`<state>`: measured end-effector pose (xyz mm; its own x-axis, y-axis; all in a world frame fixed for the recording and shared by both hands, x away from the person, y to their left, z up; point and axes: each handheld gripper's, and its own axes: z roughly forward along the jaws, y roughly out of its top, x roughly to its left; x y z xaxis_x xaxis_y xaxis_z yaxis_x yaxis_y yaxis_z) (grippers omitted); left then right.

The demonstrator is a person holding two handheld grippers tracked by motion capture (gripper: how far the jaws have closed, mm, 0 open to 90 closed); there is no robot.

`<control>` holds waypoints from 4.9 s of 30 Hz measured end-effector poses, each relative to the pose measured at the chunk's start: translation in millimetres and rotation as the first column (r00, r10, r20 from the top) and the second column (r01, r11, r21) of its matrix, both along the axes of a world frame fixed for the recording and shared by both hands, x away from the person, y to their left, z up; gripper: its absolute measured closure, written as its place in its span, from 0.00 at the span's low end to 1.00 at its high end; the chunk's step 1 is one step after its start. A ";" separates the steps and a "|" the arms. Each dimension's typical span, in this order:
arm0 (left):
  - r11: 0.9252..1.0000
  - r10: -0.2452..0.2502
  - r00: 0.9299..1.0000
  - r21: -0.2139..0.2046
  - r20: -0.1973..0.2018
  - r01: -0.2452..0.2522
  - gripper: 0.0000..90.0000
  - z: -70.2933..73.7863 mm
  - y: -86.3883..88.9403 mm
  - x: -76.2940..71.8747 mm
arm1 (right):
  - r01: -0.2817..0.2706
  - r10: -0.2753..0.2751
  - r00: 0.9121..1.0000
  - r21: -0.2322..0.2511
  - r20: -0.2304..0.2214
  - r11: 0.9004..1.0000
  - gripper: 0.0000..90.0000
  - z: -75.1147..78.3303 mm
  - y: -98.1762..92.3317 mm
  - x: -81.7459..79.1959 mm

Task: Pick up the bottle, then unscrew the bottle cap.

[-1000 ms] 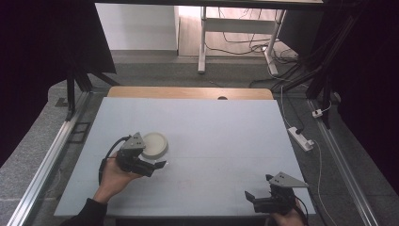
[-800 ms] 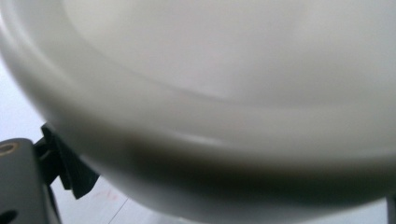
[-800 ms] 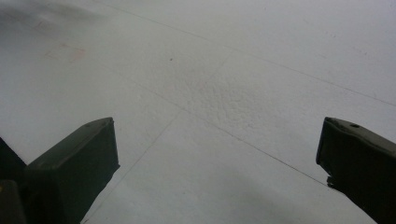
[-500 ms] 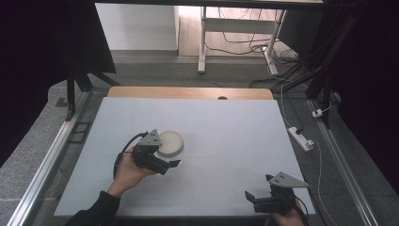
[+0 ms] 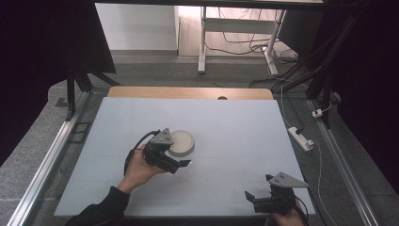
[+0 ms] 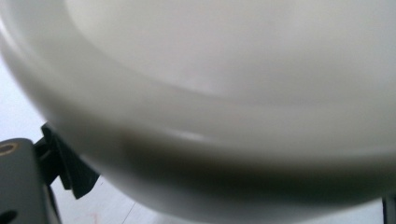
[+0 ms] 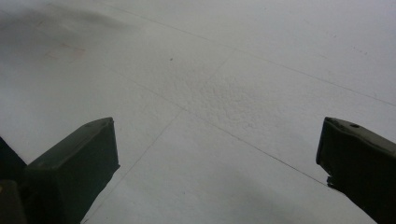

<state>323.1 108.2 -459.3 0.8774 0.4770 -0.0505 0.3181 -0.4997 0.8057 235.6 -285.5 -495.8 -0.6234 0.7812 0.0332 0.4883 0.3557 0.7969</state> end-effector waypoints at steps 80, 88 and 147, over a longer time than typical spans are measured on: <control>0.998 -0.067 0.998 -0.010 0.004 0.067 0.08 0.9 -19.6 -6.6 | -0.310 0.297 0.949 0.139 0.110 0.940 0.00 55.3 96.4 34.3; 0.998 -0.066 0.998 -0.013 0.005 0.066 0.08 0.9 -20.1 -7.5 | -0.310 0.291 0.948 0.162 0.129 0.937 0.00 64.9 114.5 45.1; 0.974 -0.226 0.974 0.002 -0.029 0.226 0.08 -2.6 -27.2 -8.5 | -0.676 0.659 0.736 0.216 0.157 0.704 0.08 63.3 158.6 99.9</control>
